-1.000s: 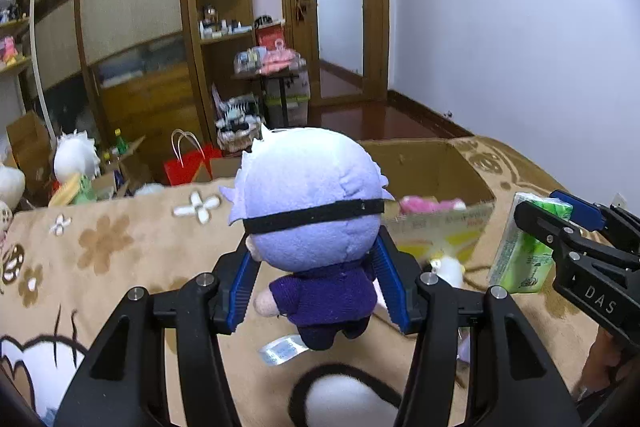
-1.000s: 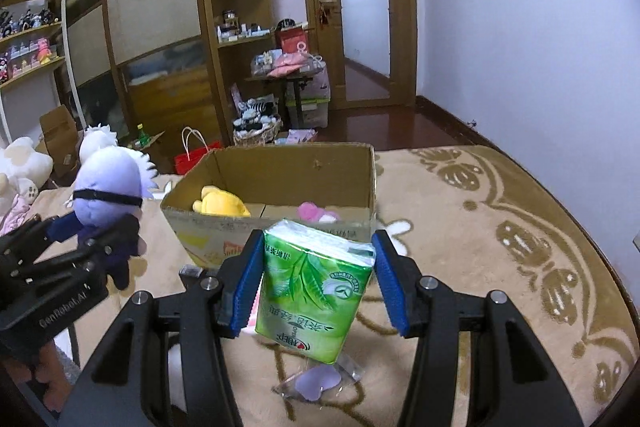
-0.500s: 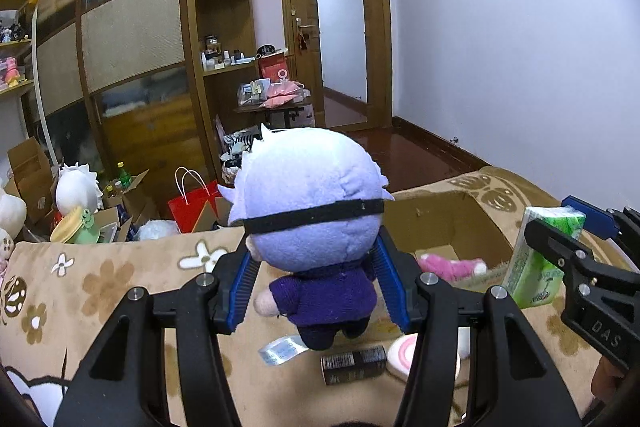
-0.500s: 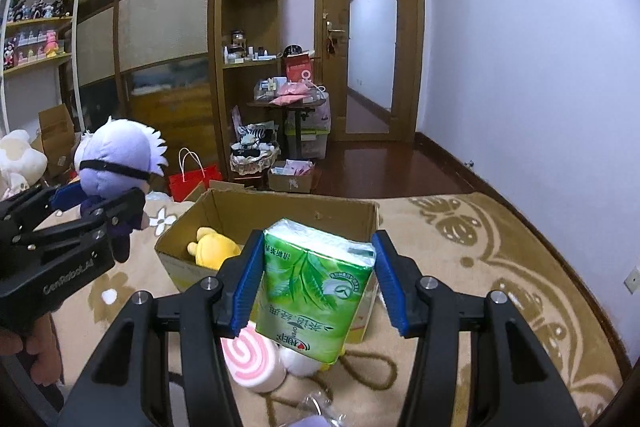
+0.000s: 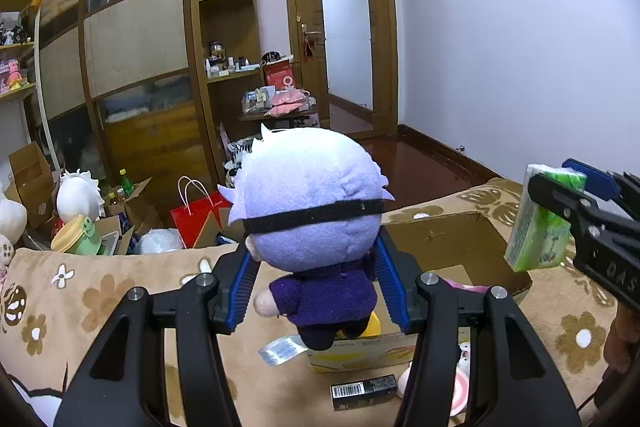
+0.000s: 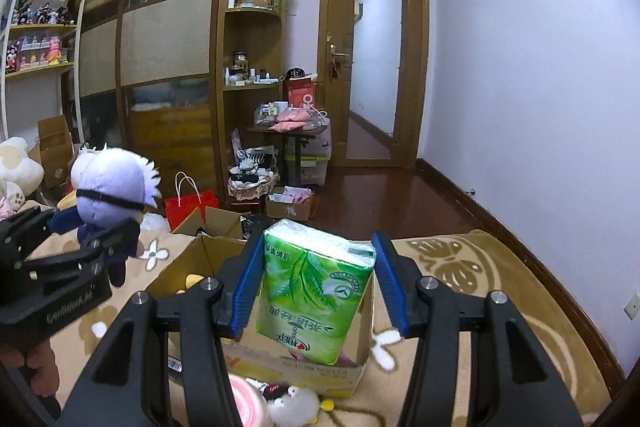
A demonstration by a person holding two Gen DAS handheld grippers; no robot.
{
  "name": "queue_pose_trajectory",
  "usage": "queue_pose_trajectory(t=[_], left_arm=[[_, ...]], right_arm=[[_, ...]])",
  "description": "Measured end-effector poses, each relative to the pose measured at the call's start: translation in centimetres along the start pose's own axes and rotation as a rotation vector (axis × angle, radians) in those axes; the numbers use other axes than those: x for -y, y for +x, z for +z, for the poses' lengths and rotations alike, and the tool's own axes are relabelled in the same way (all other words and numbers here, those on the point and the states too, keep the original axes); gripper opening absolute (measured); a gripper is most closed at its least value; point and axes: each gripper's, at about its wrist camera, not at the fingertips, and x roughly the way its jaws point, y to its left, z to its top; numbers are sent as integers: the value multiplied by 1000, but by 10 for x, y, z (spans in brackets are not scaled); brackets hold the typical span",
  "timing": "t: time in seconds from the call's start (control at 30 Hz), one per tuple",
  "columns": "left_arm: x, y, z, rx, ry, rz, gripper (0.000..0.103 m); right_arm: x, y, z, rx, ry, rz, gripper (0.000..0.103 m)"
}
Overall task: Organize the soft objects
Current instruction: 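Carry the doll and tissue pack over the box and release both inside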
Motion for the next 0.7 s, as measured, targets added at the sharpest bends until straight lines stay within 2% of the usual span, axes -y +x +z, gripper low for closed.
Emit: queue_pose_trajectory(t=[0.2,0.7], left_arm=[[2,7,0,5,2,-18,54],[22,36,-19,-69,70,-57,54]], right_arm=[[1,10,-1,-2,-39,5,57],[11,42,-13,-66,6,65,57]])
